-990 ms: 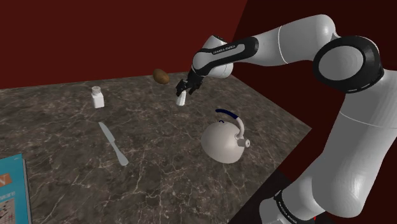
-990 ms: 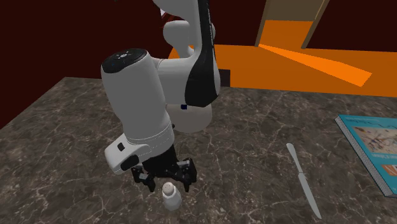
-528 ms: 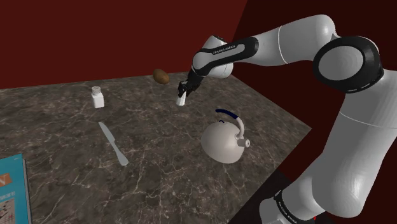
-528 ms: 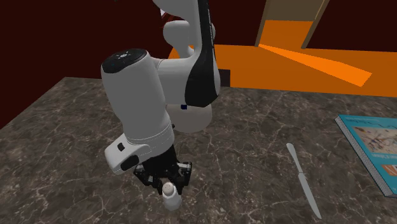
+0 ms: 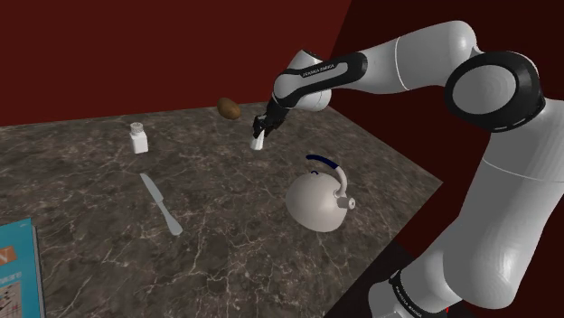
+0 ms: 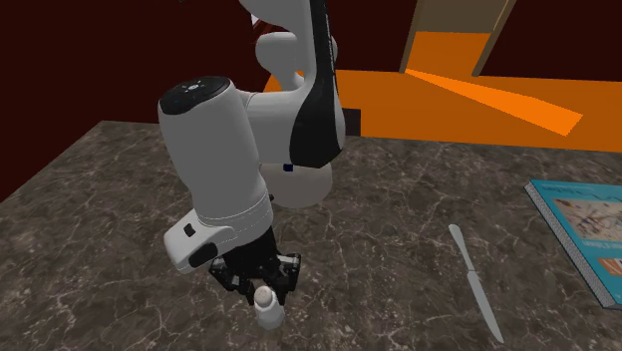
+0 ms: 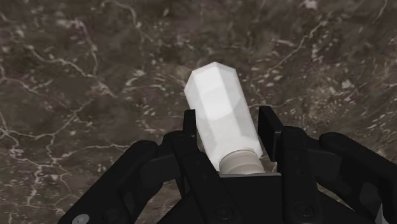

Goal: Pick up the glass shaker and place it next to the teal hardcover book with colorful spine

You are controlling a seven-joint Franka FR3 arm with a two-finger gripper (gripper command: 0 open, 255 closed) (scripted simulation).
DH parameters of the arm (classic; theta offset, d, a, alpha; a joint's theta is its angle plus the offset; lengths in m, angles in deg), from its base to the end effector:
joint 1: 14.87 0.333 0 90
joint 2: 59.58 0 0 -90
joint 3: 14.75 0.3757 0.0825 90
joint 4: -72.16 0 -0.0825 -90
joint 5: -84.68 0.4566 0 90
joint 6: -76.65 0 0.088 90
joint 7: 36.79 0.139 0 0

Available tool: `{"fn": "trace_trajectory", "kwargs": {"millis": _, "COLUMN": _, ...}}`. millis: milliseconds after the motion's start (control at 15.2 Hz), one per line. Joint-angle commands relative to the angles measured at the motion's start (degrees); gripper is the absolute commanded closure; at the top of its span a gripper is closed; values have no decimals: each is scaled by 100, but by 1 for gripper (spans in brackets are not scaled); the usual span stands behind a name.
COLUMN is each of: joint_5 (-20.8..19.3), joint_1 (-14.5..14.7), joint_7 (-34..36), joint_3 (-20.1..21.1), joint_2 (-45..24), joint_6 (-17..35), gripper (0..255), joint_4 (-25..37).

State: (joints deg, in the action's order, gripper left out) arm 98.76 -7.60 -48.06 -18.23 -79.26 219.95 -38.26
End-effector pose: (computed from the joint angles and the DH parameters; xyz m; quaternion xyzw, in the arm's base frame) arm 0.7223 0.0531 0.3134 -0.9896 -0.0438 -0.1197 0.0665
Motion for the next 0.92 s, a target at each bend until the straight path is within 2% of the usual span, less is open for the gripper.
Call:
{"fn": "trace_trajectory", "kwargs": {"millis": 0, "joint_5": -18, "joint_1": 5, "joint_7": 20, "joint_3": -8, "joint_2": 41, "joint_6": -62, "gripper": 255, "joint_4": 16}}
{"fn": "trace_trajectory", "kwargs": {"millis": 858, "joint_5": -229, "joint_1": 41, "joint_7": 252, "joint_3": -88, "joint_2": 522, "joint_6": -901, "gripper": 255, "joint_4": 388}}
